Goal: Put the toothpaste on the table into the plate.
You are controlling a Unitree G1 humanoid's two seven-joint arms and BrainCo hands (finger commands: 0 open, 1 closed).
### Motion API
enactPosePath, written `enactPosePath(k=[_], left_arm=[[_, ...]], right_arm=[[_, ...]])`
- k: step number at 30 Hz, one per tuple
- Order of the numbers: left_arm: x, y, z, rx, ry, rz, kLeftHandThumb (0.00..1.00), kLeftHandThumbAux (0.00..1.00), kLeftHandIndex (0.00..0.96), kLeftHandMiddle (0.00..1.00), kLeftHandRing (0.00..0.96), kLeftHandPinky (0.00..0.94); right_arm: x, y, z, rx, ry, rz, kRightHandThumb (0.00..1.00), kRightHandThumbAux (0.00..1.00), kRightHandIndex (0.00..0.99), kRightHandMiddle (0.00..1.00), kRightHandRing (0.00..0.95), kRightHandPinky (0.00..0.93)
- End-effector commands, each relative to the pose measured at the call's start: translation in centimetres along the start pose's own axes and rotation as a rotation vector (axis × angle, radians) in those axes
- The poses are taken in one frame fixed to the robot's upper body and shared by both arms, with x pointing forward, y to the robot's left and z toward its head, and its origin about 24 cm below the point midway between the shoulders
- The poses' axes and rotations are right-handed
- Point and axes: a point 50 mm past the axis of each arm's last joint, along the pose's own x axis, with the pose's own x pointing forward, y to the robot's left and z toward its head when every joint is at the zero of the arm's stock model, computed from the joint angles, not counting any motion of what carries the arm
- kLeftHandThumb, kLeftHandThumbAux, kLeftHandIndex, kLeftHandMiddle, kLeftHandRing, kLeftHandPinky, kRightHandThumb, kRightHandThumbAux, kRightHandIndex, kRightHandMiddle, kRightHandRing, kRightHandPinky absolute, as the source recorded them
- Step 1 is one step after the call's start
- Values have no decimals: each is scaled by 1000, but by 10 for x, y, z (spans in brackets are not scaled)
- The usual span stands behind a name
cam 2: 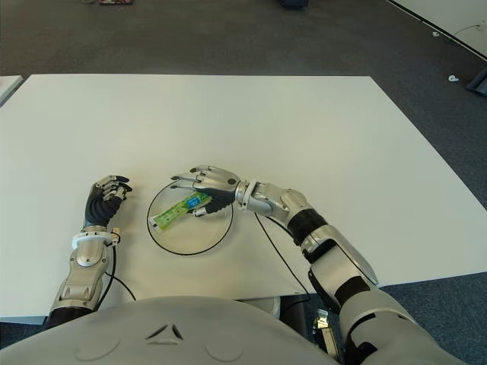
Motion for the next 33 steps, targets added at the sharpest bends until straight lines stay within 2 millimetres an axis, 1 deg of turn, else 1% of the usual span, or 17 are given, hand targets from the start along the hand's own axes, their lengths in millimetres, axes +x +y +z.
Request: enactPosePath(k=[1, 2, 3, 4, 6, 8, 9, 15, 19, 28, 33], left_arm=[[-5, -1, -9, 2, 52, -9, 706, 722, 427, 533, 466, 373], [-5, -1, -9, -1, 52, -10, 706, 722, 427, 533, 466, 373], [-5, -1, -9, -3, 52, -10, 706, 722, 427, 531, 465, 370], [-5, -1, -10, -5, 52, -10, 706, 722, 427, 530, 465, 368], [-5, -1, -10, -8, 52, -10, 706, 722, 427, 529, 465, 362], [-5, -1, -10, -10, 52, -10, 706, 723, 427, 529, 465, 360], [-5, -1, -10, -11, 52, -11, 706, 723, 426, 529, 464, 352], [-5, -1, -10, -13, 53, -11, 707, 723, 427, 523, 458, 330], [-5, -1, -10, -10, 54, -11, 706, 723, 427, 518, 453, 320], [-5, -1, -10, 1, 48, -11, 706, 722, 427, 515, 446, 298], [-5, -1, -9, 6, 45, -11, 706, 722, 428, 514, 445, 306]], right_arm=[[3, -1, 0, -20, -22, -1, 307, 427, 0, 113, 83, 0], [3, -1, -1, -20, -23, 0, 301, 436, 0, 115, 87, 0], [3, -1, -1, -21, -23, 0, 291, 445, 0, 73, 55, 0], [3, -1, -1, -20, -24, -1, 288, 448, 0, 58, 44, 0], [2, -1, -1, -16, -24, -3, 291, 424, 0, 24, 18, 0], [1, -1, -1, -8, -23, -7, 295, 399, 0, 12, 9, 0], [0, -1, -1, -4, -22, -10, 303, 369, 0, 7, 5, 0], [0, 0, 0, 20, -12, -28, 338, 257, 0, 0, 0, 0], [0, 0, 0, 27, -13, -32, 353, 215, 0, 0, 0, 0], [-2, 0, 2, 22, -23, -45, 367, 179, 0, 0, 0, 0], [-3, -1, 4, 15, -27, -55, 370, 172, 0, 0, 0, 0]])
